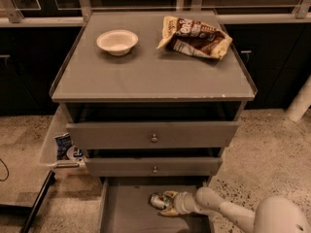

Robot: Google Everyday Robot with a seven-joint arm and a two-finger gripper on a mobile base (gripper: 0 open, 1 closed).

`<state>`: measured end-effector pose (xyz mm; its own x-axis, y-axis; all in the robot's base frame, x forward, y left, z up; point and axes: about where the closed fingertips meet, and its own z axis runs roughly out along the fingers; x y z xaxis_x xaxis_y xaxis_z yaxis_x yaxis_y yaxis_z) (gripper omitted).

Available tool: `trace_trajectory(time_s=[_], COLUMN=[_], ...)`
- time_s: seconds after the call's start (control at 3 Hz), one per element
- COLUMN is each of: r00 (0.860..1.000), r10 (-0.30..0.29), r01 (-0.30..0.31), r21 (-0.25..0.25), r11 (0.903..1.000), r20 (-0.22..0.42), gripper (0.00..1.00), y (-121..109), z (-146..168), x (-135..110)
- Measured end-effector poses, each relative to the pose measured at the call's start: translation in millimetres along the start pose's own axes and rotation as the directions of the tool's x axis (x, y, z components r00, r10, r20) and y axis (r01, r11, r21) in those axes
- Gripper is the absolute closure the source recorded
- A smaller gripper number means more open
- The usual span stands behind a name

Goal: Pick 7up can from bottom drawer and place on counter

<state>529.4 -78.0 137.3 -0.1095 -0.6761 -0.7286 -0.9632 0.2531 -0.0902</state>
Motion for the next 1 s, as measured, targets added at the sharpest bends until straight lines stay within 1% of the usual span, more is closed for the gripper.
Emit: trace_trajectory(time_s=[0.67, 1.0], r00=[1.000, 1.000], r10=[0.000, 0.000], r01=[0.000, 0.000], r21=[0.000, 0.000], r11=[1.0000, 1.0000], r20=[0.000, 0.000], gripper=[0.89, 1.00], y=[0.0, 0.1], z=[0.0, 0.1], x=[0.0, 0.0])
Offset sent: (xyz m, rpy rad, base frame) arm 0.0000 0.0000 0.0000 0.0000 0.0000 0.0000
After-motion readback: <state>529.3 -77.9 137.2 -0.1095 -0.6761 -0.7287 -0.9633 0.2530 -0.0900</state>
